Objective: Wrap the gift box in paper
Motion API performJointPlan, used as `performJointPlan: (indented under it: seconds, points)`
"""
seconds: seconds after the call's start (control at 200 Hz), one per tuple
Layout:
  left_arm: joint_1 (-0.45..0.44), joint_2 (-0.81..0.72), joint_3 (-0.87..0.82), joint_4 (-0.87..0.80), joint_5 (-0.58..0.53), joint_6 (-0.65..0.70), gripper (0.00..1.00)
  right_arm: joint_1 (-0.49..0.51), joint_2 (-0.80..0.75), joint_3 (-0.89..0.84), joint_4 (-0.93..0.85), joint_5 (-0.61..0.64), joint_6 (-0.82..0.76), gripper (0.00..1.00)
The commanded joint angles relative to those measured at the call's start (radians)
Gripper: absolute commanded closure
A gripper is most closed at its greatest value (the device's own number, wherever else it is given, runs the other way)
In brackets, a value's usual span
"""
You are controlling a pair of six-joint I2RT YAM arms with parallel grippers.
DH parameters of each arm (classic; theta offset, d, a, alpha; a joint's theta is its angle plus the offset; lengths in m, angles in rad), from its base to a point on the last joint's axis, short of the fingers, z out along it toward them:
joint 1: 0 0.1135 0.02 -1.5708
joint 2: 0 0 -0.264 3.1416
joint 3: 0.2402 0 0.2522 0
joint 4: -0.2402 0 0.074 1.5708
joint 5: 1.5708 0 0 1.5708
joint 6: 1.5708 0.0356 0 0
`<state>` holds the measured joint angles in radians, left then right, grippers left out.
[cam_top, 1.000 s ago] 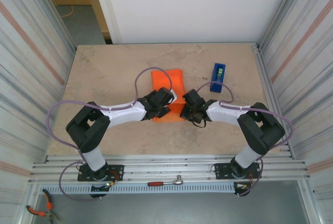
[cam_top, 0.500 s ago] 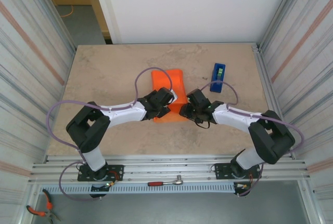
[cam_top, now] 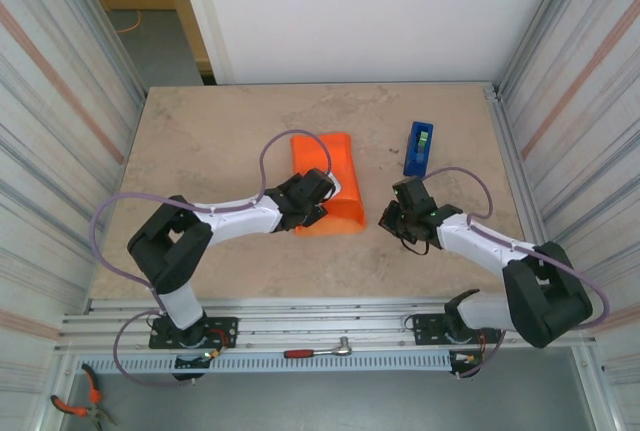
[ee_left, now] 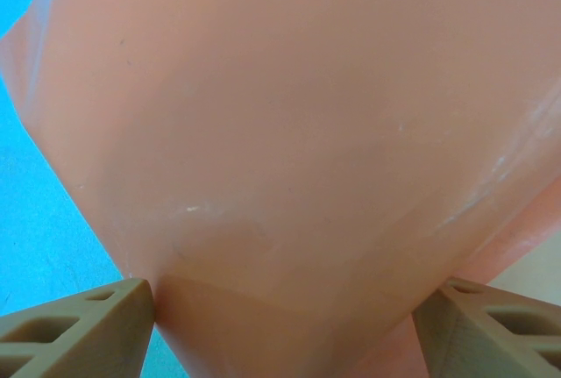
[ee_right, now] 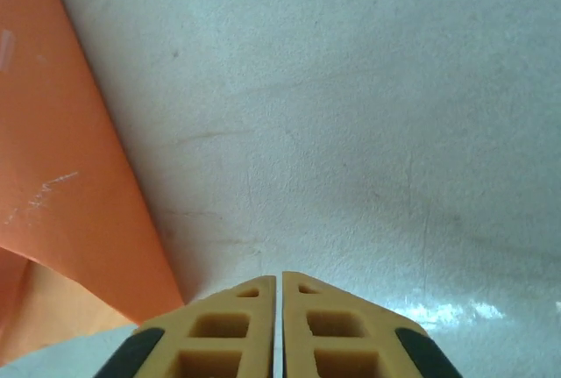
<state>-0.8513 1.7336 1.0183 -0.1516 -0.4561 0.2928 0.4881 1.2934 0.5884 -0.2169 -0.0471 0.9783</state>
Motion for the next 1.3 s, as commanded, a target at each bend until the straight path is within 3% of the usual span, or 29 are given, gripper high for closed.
performJointPlan:
  seconds: [0.0,0.556,0.787,1.137,1.177,1.248,1.293]
  points:
    - [-0.010,0.039,-0.002,-0.021,0.019,0.011,0.23,-0.003,0.063,0.042,0.023,-0.031,-0.033,1.00]
    - [-0.021,0.042,-0.003,-0.025,0.011,0.011,0.22,0.112,0.335,0.197,0.106,-0.057,-0.028,1.00]
    - [-0.023,0.039,-0.003,-0.023,0.013,0.011,0.23,0.130,0.315,0.186,0.106,-0.037,-0.006,1.00]
    - [-0.022,0.041,-0.003,-0.023,0.010,0.011,0.23,0.083,0.167,0.112,0.056,0.007,0.007,1.00]
    - [-0.023,0.043,-0.004,-0.023,0.011,0.012,0.23,0.086,0.156,0.110,0.051,0.008,0.008,0.93]
    - [-0.023,0.040,-0.005,-0.022,0.013,0.011,0.23,0.097,0.144,0.112,0.047,0.006,0.009,0.69]
    - [-0.023,0.042,-0.004,-0.021,0.013,0.011,0.23,0.106,0.140,0.114,0.047,0.007,0.010,0.59]
